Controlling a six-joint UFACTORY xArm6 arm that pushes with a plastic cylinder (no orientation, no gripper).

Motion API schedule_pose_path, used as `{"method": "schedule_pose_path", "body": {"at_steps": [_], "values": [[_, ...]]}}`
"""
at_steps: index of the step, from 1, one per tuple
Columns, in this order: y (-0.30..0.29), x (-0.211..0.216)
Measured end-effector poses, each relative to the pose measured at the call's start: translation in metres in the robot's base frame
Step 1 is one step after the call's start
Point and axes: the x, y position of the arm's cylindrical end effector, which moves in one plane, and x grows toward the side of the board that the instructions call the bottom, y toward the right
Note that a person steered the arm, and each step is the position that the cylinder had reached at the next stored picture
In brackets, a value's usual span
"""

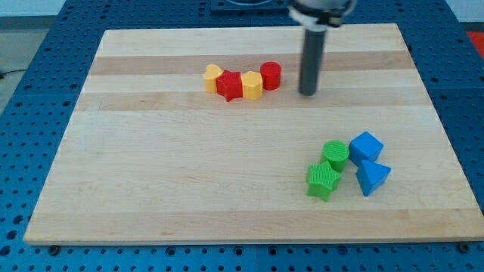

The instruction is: Adjust the red circle to the right of the red star

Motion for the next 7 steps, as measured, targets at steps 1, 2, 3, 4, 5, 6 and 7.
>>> {"method": "schedule_pose_path", "body": {"at_steps": [1, 2, 3, 4, 5, 6, 7], "values": [[0.004, -0.047], [-0.039, -0.056], [-0.090, -0.048], [-0.119, -0.036], [-0.117, -0.053], [-0.137, -0.084], [-0.172, -0.073]]}}
